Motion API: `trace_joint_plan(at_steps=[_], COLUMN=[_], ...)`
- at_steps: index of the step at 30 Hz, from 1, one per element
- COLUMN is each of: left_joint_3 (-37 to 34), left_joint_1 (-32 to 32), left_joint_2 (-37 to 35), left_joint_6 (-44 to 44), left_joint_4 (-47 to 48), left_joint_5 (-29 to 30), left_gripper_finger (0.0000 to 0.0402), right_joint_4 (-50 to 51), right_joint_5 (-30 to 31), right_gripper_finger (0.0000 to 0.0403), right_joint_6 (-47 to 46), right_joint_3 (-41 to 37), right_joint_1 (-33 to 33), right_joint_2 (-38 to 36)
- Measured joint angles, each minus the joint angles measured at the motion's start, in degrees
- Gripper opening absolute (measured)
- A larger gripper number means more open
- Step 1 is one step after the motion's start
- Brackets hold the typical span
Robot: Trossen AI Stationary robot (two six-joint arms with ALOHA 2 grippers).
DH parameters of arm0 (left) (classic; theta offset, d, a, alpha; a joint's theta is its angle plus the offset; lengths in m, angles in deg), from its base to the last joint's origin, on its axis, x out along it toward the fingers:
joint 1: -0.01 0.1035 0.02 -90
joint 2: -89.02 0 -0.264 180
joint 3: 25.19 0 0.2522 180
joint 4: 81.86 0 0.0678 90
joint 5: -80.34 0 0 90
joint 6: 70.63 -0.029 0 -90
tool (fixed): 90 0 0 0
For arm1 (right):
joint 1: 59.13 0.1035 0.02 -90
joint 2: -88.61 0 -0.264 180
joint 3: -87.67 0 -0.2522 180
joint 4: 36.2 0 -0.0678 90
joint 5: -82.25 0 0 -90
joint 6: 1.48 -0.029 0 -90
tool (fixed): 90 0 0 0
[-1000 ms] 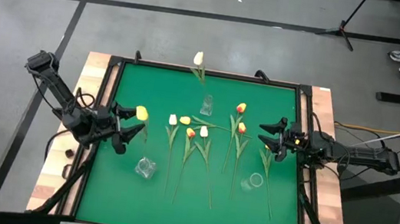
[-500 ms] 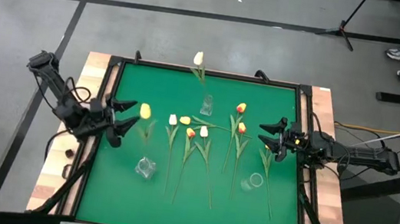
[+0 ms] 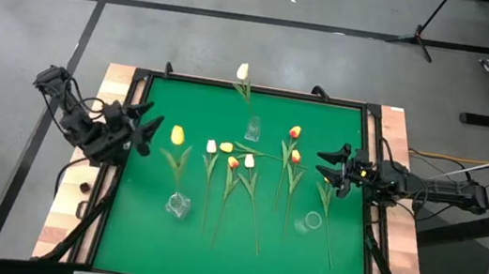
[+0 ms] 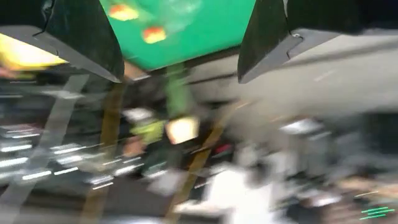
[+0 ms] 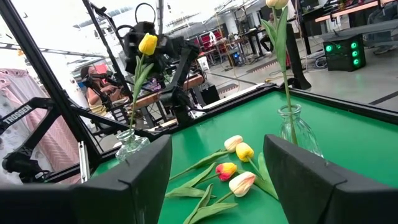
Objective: Sort flowers into vase by color
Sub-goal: Put the top left yellow tulip into the bottom left transparent vase
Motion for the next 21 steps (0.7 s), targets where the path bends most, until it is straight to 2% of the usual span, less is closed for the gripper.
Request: trace_joint_plan(at_steps=[2,5,12,21], left_joint_3=[-0.6,-0.7,-0.7,-0.7], left_joint_1=[2.2,5.2,10.2,10.6], left_joint_2=[-0.1,0.0,0.0,0.9], left_joint_6=[1.3,8.6,14.0,28.9], left_joint_4=[-0.2,1.3,6.7,19.8], left_joint_5=[0.2,0.5,0.5,-0.6], left_gripper_finger=[0.0309,0.0309,0.0309,0.0309], right_joint_4=[0.0,0.0,0.0,0.0], right_joint_5=[0.1,0.5,0.5,0.6], right_gripper_finger=[0.0253,0.0253,0.0253,0.0253], right_joint_6=[0.0,0.0,0.0,0.0], right_joint_3=[0.0,0.0,0.0,0.0], right_joint_1=[0.0,0.0,0.0,0.0], right_joint_2=[0.0,0.0,0.0,0.0])
